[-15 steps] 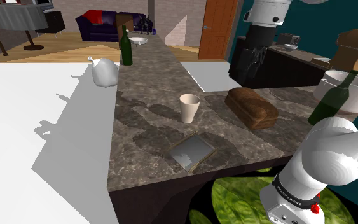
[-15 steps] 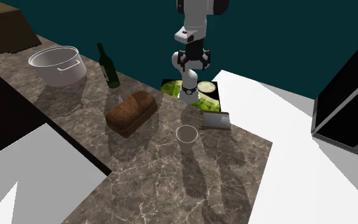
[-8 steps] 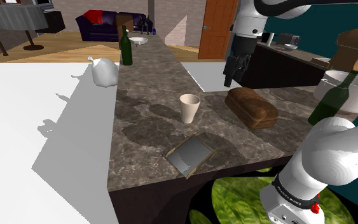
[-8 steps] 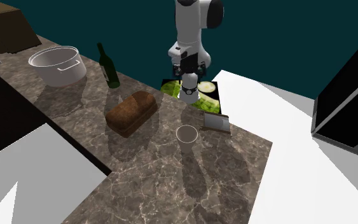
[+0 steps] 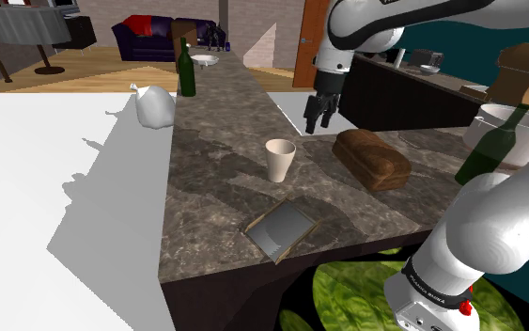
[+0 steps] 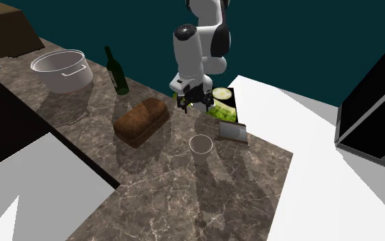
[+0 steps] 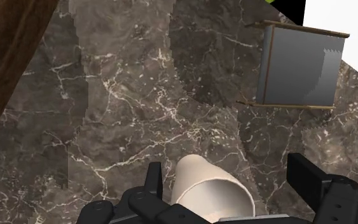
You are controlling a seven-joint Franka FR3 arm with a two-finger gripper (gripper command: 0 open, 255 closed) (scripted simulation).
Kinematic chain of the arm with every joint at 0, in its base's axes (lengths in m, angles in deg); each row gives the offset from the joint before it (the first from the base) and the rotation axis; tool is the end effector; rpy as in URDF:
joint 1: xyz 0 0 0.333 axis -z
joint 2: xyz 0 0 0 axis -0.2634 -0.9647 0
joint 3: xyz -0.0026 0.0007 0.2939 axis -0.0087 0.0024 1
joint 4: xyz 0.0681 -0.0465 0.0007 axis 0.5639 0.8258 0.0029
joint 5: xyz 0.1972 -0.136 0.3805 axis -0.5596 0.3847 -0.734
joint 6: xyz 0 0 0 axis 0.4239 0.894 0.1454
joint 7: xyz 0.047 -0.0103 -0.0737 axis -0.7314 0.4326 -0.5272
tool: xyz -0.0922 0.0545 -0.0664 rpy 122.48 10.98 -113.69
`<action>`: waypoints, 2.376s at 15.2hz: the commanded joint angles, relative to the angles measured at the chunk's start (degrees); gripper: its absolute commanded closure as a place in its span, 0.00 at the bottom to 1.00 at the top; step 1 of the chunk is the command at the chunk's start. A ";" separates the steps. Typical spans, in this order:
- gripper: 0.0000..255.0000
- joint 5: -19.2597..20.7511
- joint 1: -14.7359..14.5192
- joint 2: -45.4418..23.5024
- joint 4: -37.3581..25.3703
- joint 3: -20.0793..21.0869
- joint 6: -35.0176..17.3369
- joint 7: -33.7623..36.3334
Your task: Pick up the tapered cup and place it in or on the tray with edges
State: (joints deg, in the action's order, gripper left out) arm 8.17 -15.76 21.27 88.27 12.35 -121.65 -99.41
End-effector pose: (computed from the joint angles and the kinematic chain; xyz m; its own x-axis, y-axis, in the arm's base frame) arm 0.4889 -0.0469 0.4326 0.9939 0.1007 -0.0448 0.0947 -0.9882 -0.1205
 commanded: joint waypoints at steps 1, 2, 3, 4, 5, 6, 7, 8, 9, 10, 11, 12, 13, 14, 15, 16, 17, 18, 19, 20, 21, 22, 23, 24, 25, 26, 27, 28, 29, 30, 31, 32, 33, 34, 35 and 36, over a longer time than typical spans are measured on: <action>0.00 -0.87 -0.17 -4.50 -1.45 -0.92 -2.60 -1.86; 0.00 -1.39 -0.26 -6.78 -2.51 -1.34 -3.58 -2.80; 0.00 -1.97 -0.32 -9.08 -3.65 -1.73 -4.48 -3.75; 0.00 -2.59 -0.37 -11.40 -4.86 -2.09 -5.30 -4.71; 0.00 -3.26 -0.39 -13.73 -6.16 -2.40 -6.04 -5.68; 0.00 -3.97 -0.38 -16.07 -7.53 -2.66 -6.71 -6.65; 0.00 -4.70 -0.35 -18.42 -8.98 -2.90 -7.29 -7.61; 0.00 -5.47 -0.30 -20.79 -10.52 -3.09 -7.78 -8.57; 0.00 -6.25 -0.20 -23.15 -12.13 -3.23 -8.20 -9.51; 0.00 -6.91 -0.08 -25.16 -13.55 -3.30 -8.49 -10.29; 0.00 -7.03 -0.09 -25.37 -13.02 -3.20 -9.23 -10.36; 0.00 -7.15 -0.13 -25.60 -12.50 -3.14 -9.97 -10.44; 0.00 -7.27 -0.19 -25.83 -11.99 -3.08 -10.71 -10.52; 0.00 -7.40 -0.24 -26.08 -11.50 -3.02 -11.45 -10.60; 0.00 -7.54 -0.29 -26.34 -11.01 -2.96 -12.19 -10.68; 0.00 -7.68 -0.34 -26.61 -10.54 -2.89 -12.93 -10.77; 0.00 -7.83 -0.39 -26.89 -10.08 -2.83 -13.66 -10.86; 0.00 -7.91 -0.42 -27.05 -9.81 -2.80 -14.09 -10.91; 0.00 -7.92 -0.42 -27.06 -9.82 -2.79 -14.09 -10.91; 0.00 -7.92 -0.42 -27.06 -9.83 -2.79 -14.09 -10.91; 0.00 -7.92 -0.42 -27.06 -9.83 -2.79 -14.09 -10.91; 0.00 -7.92 -0.42 -27.06 -9.83 -2.79 -14.09 -10.91; 0.00 -7.92 -0.42 -27.06 -9.83 -2.79 -14.09 -10.91; 0.00 -7.92 -0.42 -27.06 -9.83 -2.79 -14.09 -10.91; 0.00 -7.92 -0.42 -27.06 -9.84 -2.79 -14.07 -10.91; 1.00 -7.92 -0.42 -27.06 -9.84 -2.79 -14.07 -10.91; 1.00 -7.92 -0.42 -27.06 -9.84 -2.79 -14.07 -10.91; 1.00 -7.92 -0.42 -27.06 -9.84 -2.79 -14.07 -10.91; 1.00 -7.92 -0.42 -27.06 -9.84 -2.79 -14.07 -10.91; 1.00 -7.92 -0.42 -27.06 -9.84 -2.79 -14.07 -10.91; 1.00 -7.92 -0.42 -27.07 -9.85 -2.80 -14.08 -10.92; 1.00 -7.92 -0.42 -27.07 -9.85 -2.80 -14.07 -10.92; 1.00 -7.92 -0.42 -27.07 -9.84 -2.79 -14.07 -10.91; 1.00 -7.92 -0.42 -27.07 -9.85 -2.79 -14.07 -10.91; 1.00 -7.92 -0.42 -27.06 -9.83 -2.80 -14.09 -10.91; 1.00 -7.76 -0.42 -26.66 -10.15 -2.82 -13.39 -10.72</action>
State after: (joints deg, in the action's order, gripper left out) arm 0.32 -16.18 -5.63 78.27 9.55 -135.43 -110.23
